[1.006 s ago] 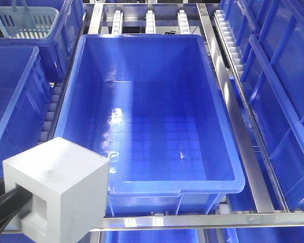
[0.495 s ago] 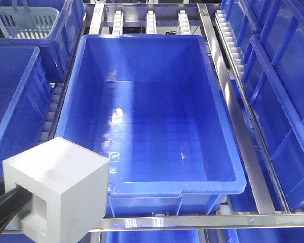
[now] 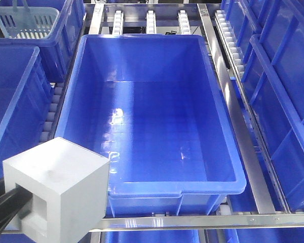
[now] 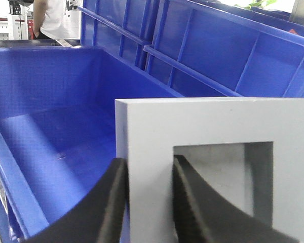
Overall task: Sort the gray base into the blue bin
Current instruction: 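Turn and approach the empty blue bin on the roller rack, then lower the gray block into the blue bin with the left gripper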
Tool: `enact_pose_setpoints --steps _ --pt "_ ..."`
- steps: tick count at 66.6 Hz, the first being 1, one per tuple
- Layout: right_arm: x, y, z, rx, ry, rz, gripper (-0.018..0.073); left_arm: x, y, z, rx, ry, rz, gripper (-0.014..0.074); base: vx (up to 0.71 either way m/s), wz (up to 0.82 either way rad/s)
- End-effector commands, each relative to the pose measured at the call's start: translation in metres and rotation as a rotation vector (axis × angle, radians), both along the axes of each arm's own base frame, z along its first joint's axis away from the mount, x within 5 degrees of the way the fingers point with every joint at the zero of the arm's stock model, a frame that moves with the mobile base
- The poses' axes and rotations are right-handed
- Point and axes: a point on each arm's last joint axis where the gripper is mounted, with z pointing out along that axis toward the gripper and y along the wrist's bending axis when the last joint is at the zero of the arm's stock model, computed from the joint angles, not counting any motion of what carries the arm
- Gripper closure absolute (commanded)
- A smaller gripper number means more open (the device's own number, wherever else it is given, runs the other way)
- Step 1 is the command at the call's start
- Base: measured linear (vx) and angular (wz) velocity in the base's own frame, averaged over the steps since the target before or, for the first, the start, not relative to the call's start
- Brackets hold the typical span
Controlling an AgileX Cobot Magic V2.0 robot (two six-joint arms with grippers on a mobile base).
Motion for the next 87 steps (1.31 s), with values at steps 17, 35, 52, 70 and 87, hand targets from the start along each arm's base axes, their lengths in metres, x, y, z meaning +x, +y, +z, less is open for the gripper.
enact_pose_setpoints --steps 17,35,52,70,87 --pt "0.002 0.001 0.001 -0.013 -0.052 0.007 0.0568 0.0 0.0 0.022 -0.105 -0.11 -0.003 0.0602 0.0 0.0" --pt "0.002 0.001 0.001 -0.013 -0.052 0.007 0.0568 0.006 -0.005 0.044 -0.134 -0.136 -0.002 0.06 0.0 0.0" --pt "0.002 0.001 0.001 -0.013 -0.052 0.007 0.0568 0.057 -0.049 0.079 -0.036 -0.032 -0.004 0.0596 0.0 0.0" --pt "0.002 0.001 0.001 -0.013 -0.052 0.007 0.0568 0.129 -0.108 0.078 0.117 0.153 -0.002 0.0589 0.0 0.0" --pt "0.002 0.001 0.001 -0.013 -0.052 0.007 0.0568 0.195 -0.119 0.063 0.147 0.35 0.122 0.0578 0.0 0.0"
